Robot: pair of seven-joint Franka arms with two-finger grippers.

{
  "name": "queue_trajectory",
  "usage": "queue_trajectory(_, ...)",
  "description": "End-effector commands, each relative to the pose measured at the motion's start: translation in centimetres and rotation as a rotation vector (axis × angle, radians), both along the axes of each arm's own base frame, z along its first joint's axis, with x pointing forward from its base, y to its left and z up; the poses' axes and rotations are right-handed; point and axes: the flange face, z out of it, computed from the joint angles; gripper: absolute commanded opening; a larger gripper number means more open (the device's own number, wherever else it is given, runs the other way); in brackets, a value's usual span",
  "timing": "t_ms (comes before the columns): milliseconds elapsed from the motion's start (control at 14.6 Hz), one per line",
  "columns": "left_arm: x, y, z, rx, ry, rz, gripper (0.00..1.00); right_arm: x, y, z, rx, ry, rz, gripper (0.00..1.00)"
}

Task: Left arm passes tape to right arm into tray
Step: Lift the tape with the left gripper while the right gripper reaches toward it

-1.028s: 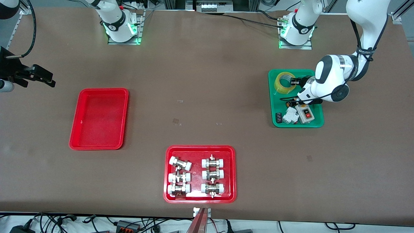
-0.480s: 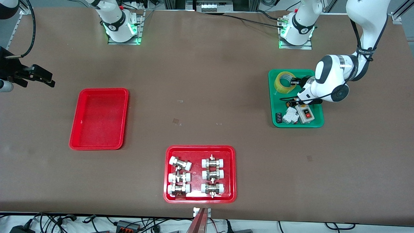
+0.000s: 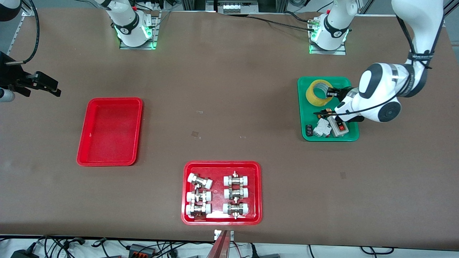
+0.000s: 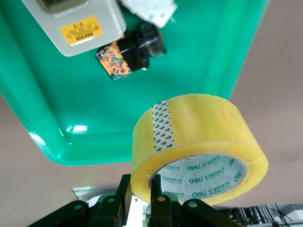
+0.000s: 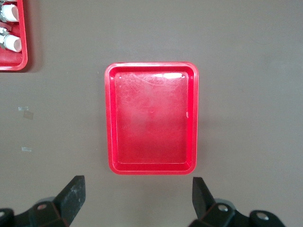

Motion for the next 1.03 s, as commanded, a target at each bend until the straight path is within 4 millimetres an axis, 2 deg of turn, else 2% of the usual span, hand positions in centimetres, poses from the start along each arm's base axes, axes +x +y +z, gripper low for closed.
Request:
queue_trajectory(0,1.6,-4.8,4.9,-0.101,-0.002,-0.042,0.0,-0.5,0.0,0.4,0.007,-0.002,0.003,1.0)
queue_trajectory(206,2.6,-11.2,9.7,-0.212,-0.015,0.025,0.0,-0.5,-0.1,0.4,0.007,-0.002,0.002,1.0)
queue_trajectory(411,2.9,-18.8,14.2,-0.269,-0.003,0.151,0.0,-0.5,0.1,0.3,0.008,0.0,0.006,1.0)
queue_trajectory(480,2.7,-22.1,16.4,-0.325,0.005,0.205,0.0,-0.4,0.6,0.0,0.009,0.01,0.025,1.0)
queue_trajectory(548,2.5,-24.5,18.4,-0.375,-0.001,0.231,0.0,-0.8,0.8,-0.1,0.01,0.041,0.019,1.0)
queue_trajectory(617,2.8,-27.0,19.6,-0.42,-0.031,0.24,0.0,-0.6,1.2,-0.8,0.01,0.061,0.037,1.0)
queue_trajectory(754,3.0,-30.7,20.6,-0.49,-0.033,0.308,0.0,0.0,2.5,-3.0,0.016,0.121,0.051,1.0)
queue_trajectory(823,3.5,-31.9,21.2,-0.539,-0.014,0.361,0.0,0.2,3.7,-5.1,0.017,0.186,0.075,1.0)
queue_trajectory(960,4.7,-32.5,21.4,-0.604,0.009,0.426,0.0,0.2,7.0,-5.9,0.021,0.241,0.141,1.0)
